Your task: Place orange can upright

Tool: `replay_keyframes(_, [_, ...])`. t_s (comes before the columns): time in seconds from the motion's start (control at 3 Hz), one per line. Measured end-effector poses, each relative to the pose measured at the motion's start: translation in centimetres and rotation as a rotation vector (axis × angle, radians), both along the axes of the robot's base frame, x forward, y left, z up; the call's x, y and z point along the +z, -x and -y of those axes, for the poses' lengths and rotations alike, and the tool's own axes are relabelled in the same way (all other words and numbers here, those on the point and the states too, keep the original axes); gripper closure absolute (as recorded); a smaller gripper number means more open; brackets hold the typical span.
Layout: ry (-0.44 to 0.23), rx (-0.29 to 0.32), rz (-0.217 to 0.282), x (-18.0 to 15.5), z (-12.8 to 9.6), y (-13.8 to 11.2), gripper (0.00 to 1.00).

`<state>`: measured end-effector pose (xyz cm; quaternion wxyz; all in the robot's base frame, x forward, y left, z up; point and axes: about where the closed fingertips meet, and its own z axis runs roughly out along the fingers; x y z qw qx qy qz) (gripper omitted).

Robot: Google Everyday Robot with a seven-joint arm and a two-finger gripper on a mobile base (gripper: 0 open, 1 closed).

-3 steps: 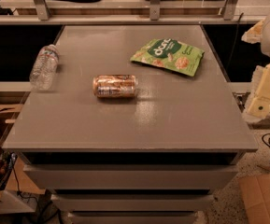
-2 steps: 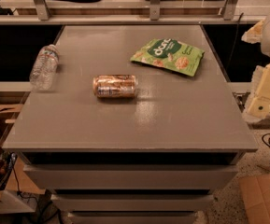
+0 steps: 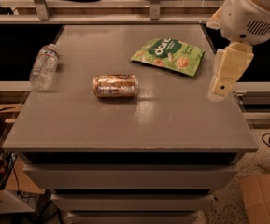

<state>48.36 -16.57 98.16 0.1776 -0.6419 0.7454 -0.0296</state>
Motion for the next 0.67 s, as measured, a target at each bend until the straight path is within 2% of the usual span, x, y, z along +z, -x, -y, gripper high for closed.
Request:
replay_keyframes(0.33, [0.006, 0.073, -0.019, -1.3, -3.7, -2.3, 0.00])
replay_keyframes(0.67, [0.040, 0.098, -0.028, -3.1, -7.4, -3.9, 0.00])
